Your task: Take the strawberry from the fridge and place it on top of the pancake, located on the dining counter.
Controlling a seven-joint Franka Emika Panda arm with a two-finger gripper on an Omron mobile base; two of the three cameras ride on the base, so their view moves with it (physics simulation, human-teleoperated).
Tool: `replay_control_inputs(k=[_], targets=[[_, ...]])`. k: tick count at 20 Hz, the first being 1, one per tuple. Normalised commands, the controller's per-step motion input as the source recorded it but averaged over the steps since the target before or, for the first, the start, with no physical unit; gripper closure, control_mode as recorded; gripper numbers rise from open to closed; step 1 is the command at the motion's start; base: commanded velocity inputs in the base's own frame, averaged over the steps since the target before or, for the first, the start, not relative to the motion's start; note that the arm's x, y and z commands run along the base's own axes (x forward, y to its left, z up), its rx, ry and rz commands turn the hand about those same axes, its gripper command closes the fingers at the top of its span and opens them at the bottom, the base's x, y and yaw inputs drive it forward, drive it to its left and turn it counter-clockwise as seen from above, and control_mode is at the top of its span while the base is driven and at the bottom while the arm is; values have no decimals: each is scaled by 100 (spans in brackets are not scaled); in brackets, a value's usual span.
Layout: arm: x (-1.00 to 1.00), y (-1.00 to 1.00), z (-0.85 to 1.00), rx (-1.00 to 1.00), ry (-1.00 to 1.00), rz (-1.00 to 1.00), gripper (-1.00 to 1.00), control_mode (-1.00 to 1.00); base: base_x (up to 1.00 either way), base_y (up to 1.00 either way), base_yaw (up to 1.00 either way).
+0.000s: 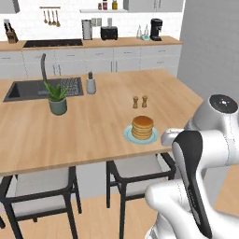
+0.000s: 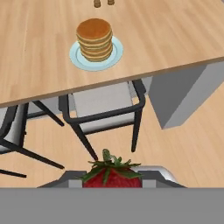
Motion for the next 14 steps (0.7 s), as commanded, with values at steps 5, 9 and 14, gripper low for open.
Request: replay_control_inputs(k=[5, 9, 14], targets=[[0, 0, 0, 0, 0, 0, 100, 100, 59, 3, 1], [0, 0, 0, 0, 0, 0, 100, 100, 76, -1, 1], [0, 0, 0, 0, 0, 0, 100, 100, 84, 1, 0]])
